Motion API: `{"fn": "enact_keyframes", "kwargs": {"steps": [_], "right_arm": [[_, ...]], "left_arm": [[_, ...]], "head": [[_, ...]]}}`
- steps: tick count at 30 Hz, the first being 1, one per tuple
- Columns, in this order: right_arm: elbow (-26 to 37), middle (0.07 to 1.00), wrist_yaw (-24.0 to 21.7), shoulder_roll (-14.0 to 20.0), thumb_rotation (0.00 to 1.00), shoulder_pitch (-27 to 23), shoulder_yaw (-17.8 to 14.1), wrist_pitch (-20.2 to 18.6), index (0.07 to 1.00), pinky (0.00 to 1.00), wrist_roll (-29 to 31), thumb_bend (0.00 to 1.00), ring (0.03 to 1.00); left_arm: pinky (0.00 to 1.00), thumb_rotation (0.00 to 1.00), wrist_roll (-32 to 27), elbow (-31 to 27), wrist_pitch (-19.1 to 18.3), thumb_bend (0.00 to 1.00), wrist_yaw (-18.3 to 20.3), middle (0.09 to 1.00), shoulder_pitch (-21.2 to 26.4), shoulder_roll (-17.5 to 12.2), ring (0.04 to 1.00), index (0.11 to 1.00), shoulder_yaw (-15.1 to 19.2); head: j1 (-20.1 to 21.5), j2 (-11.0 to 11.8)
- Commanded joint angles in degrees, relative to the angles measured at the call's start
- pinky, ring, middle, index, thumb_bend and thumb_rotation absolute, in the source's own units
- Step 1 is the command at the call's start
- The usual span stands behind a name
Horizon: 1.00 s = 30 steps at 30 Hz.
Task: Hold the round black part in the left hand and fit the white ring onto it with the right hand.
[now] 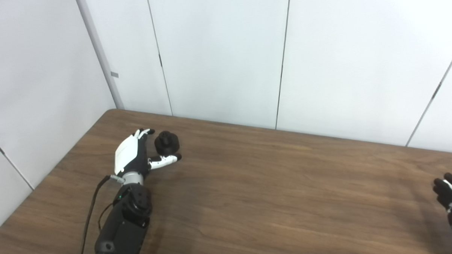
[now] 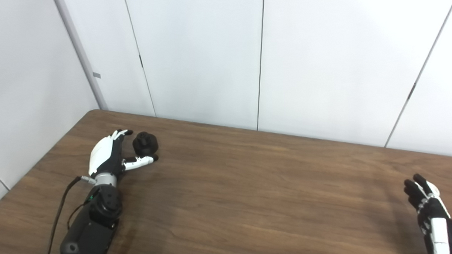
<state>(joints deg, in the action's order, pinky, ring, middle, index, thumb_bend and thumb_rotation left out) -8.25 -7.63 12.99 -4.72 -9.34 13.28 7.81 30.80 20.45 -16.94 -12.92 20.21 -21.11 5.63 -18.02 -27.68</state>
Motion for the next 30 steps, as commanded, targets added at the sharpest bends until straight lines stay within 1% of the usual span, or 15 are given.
{"fn": "enact_keyframes", "kwargs": {"steps": [1, 4, 8, 11, 18, 22, 27, 30], "right_arm": [[-4.2, 0.896, 0.6, -2.3, 1.0, 4.5, 0.7, 0.5, 0.912, 0.95, 0.1, 0.62, 0.919], [-4.3, 0.893, 0.6, -2.2, 1.0, 4.5, 0.8, 0.8, 0.91, 0.97, -0.1, 0.61, 0.913], [-4.0, 0.893, 0.8, -2.3, 1.0, 4.7, 0.8, 0.4, 0.907, 0.97, -0.4, 0.63, 0.92], [-3.7, 0.886, 1.0, -2.4, 1.0, 4.8, 0.7, 0.2, 0.904, 0.96, -0.4, 0.64, 0.913], [-3.5, 0.882, 1.6, -2.6, 1.0, 4.9, 0.8, 0.1, 0.902, 0.96, -0.8, 0.63, 0.908], [-4.1, 0.882, 1.2, -2.7, 1.0, 4.7, 0.9, 0.9, 0.903, 0.96, -0.5, 0.63, 0.906], [-3.6, 0.877, 1.4, -2.7, 1.0, 4.8, 0.9, 0.5, 0.899, 0.94, -0.7, 0.62, 0.89], [-3.5, 0.876, 1.4, -2.7, 1.0, 4.9, 0.9, 0.5, 0.899, 0.93, -0.8, 0.62, 0.883]], "left_arm": [[1.0, 0.32, 0.5, 0.2, 1.5, 0.95, -2.0, 0.965, 3.7, -2.3, 1.0, 0.862, -0.4], [1.0, 0.32, 0.7, 2.1, 1.4, 0.94, -2.3, 0.964, 4.4, -2.9, 1.0, 0.859, -1.5], [1.0, 0.32, 1.2, 5.1, 1.7, 0.94, -2.8, 0.964, 5.6, -4.0, 1.0, 0.861, -3.4], [1.0, 0.32, 0.7, 6.2, 1.3, 0.94, -2.6, 0.968, 6.4, -4.4, 1.0, 0.862, -4.1], [1.0, 0.33, -0.8, 7.6, 1.4, 0.93, -1.8, 0.959, 7.7, -4.3, 1.0, 0.86, -4.7], [1.0, 0.33, -2.4, 8.5, 1.6, 0.94, -1.7, 0.953, 8.5, -3.8, 1.0, 0.852, -4.5], [1.0, 0.32, -4.5, 9.9, 1.6, 0.93, -2.2, 0.943, 9.6, -3.3, 1.0, 0.841, -3.8], [1.0, 0.34, -5.0, 10.1, 1.2, 0.93, -2.3, 0.944, 9.9, -3.3, 1.0, 0.83, -3.9]], "head": [[0.0, 0.0], [0.0, 0.0], [0.1, -0.1], [0.2, -0.1], [0.6, 0.1], [0.8, 0.0], [0.9, 0.0], [0.9, -0.1]]}}
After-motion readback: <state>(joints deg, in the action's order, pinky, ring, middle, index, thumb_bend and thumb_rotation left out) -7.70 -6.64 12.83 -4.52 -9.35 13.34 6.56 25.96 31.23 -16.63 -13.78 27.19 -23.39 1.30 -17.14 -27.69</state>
